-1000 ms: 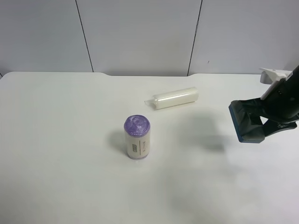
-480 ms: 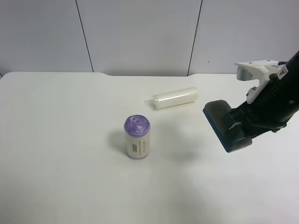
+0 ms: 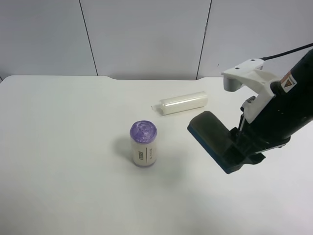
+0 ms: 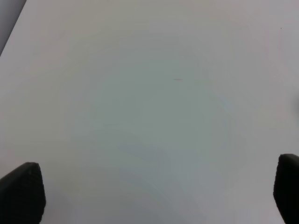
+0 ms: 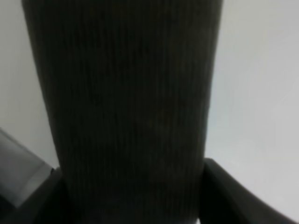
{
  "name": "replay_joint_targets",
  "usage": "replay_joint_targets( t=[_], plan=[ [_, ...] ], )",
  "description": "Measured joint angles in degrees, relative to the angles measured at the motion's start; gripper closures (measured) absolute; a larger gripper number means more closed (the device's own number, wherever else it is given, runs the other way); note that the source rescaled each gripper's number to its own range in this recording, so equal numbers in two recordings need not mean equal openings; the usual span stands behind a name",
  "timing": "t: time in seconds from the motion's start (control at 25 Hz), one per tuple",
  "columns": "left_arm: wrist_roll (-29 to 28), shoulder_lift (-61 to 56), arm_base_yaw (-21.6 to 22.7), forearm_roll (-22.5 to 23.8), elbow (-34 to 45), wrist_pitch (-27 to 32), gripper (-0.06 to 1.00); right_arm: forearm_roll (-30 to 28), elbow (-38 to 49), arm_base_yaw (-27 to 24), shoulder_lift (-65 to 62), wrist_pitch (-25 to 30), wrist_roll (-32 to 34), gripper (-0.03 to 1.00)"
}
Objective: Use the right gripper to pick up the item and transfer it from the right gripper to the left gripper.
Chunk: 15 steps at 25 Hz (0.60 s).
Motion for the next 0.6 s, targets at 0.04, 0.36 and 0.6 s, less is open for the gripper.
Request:
replay_joint_targets(
  t=[0.04, 0.36, 0.6],
  plan=[
    [0.0, 1.3, 0.0, -0.1, -0.4, 0.4, -0.06, 0.0, 0.0, 1.2, 0.0, -0.6, -0.8, 0.95],
    [0.7, 16.4, -0.2, -9.7, -6.3, 4.1, -0.06, -1.9, 0.0, 9.1, 0.0, -5.2, -3.9, 0.95],
    [0.7, 25.6, -4.7, -20.2, -9.3, 4.2, -0.06, -0.9, 0.0, 9.4, 0.0, -7.8, -7.4, 0.95]
  ],
)
